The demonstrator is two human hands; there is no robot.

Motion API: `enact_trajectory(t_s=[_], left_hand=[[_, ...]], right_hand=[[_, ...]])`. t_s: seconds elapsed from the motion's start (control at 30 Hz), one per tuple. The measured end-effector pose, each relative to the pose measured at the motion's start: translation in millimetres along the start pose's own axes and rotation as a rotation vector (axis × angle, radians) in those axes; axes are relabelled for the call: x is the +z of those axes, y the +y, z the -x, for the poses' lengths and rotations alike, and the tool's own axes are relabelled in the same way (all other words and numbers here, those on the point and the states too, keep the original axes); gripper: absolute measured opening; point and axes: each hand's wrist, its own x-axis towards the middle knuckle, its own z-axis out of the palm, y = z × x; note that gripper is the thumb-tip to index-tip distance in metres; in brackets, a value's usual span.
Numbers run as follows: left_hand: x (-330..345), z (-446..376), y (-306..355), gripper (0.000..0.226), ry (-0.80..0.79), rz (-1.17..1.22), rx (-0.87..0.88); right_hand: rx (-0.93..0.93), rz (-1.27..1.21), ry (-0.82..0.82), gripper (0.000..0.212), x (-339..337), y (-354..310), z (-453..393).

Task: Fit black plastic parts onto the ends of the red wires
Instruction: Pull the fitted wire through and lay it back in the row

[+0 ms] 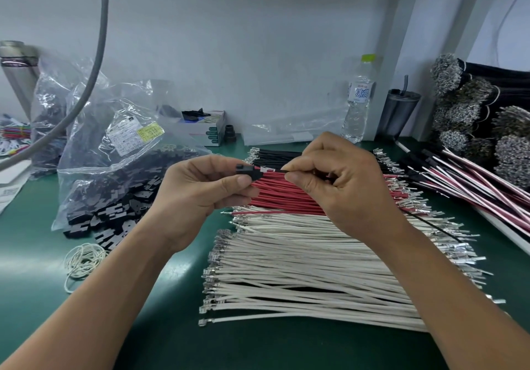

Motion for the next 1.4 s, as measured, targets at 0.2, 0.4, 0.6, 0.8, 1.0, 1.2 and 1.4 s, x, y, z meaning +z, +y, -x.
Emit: enact_trajectory(t_s=[0.2,0.4,0.6,0.8,1.0,1.2,1.4], left_hand=[[-3,-1,0,0.048,-0.026,0.010,0.006],[-3,-1,-1,0.029,0.012,-0.014,-0.002],[-3,0,0,0.030,-0.006,-0.036,0.010],[-3,1,0,0.048,-0.064,-0.050,0.038],[-1,1,-2,0.047,-0.062,-0.061,0.065],[-1,1,-5,0.030,-0.050,-0.083,0.081],[5,2,-8,0.021,-0.035,-0.211,0.126]], right_hand=[[-0.019,-0.014,0.033,0.009,-1,-1,0],[-0.025,-0.009,0.039,0.011,-1,-2,1],[0.000,0.019,0.026,0.008,0,1,1],[0.037,0.088,-0.011,0.006,1,4,1],[-0.022,0.179,-0.049,0.007,-1,-1,1],[-0.028,0.224,-0.100,0.006,0,-4,0],[-0.009,0.210,-0.114,0.008,11,-5,2]])
